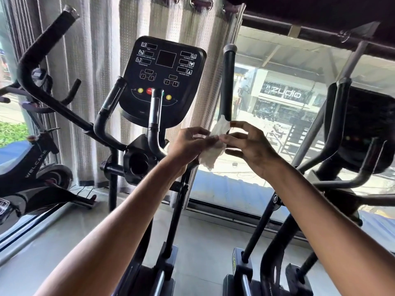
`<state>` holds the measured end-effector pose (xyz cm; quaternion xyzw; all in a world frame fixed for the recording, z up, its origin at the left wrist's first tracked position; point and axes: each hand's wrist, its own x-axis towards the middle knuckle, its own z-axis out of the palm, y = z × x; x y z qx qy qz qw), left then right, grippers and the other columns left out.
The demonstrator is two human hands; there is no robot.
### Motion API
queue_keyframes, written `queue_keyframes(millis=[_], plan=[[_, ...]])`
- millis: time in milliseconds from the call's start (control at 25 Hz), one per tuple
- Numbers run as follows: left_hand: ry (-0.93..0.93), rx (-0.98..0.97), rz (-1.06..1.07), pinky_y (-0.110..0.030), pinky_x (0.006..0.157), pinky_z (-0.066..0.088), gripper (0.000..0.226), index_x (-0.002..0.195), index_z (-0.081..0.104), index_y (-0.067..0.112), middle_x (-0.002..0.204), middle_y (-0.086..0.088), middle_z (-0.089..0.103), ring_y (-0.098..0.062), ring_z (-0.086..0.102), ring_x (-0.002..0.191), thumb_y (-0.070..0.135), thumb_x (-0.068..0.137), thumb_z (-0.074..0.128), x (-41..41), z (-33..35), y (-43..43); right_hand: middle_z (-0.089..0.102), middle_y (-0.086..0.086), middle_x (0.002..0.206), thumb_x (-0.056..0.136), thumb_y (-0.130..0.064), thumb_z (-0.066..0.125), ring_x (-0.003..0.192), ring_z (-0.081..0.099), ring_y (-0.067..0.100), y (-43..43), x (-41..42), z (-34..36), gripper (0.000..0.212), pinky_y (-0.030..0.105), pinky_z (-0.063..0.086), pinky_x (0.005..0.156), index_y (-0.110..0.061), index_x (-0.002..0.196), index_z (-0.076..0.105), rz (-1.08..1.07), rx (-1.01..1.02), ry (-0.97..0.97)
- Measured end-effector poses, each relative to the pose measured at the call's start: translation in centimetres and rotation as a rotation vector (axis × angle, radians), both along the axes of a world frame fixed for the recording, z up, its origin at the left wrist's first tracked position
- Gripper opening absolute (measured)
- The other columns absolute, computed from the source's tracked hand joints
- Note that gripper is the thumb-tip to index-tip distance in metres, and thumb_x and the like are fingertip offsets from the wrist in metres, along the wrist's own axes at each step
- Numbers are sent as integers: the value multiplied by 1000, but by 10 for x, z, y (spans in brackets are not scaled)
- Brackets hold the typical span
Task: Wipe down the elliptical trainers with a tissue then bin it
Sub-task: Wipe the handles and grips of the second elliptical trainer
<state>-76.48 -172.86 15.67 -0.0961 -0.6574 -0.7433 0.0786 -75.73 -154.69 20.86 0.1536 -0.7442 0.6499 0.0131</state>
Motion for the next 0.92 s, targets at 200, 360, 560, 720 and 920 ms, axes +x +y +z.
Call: queue_keyframes(millis=[200, 360, 560, 720, 920], plan=[[213, 11, -88, -44, 77, 47, 37, 126, 58, 17, 93, -16, 78, -33, 64, 82, 9, 93, 74, 6, -1, 4, 69, 16, 96, 95, -4, 65, 68, 65, 21, 1, -3, -2, 27, 29, 56, 63, -17, 115, 52, -123, -182, -72], [249, -58, -70, -65, 84, 55, 33, 115, 76, 13, 100, -19, 78, -48, 71, 93, 0, 85, 79, -2, -6, 5, 71, 13, 97, 95, -10, 67, 77, 65, 24, 3, -2, -2, 15, 31, 56, 68, -17, 105, 58, -74, -151, 12], [186, -24, -34, -74, 88, 49, 53, 127, 72, 19, 96, -10, 80, -38, 71, 86, -1, 80, 84, -6, -8, 7, 71, 9, 88, 87, 0, 74, 84, 68, 21, 6, -1, -3, 31, 34, 57, 77, -16, 111, 62, -13, -25, 74], [163, 22, -24, -57, 86, 56, 53, 126, 71, 12, 96, -4, 80, -25, 71, 80, -10, 79, 80, -7, -2, 7, 75, 16, 100, 85, -1, 76, 92, 71, 24, 9, -7, -3, 26, 38, 60, 89, -9, 110, 74, -25, 86, 204], [246, -116, 85, -32, 58, 53, 20, 91, 77, 18, 78, 5, 73, -27, 63, 71, 0, 84, 80, -10, 4, 5, 73, -1, 101, 82, -14, 83, 90, 72, 15, 14, -17, 0, 15, 39, 59, 89, -23, 94, 79, -167, 499, 450]])
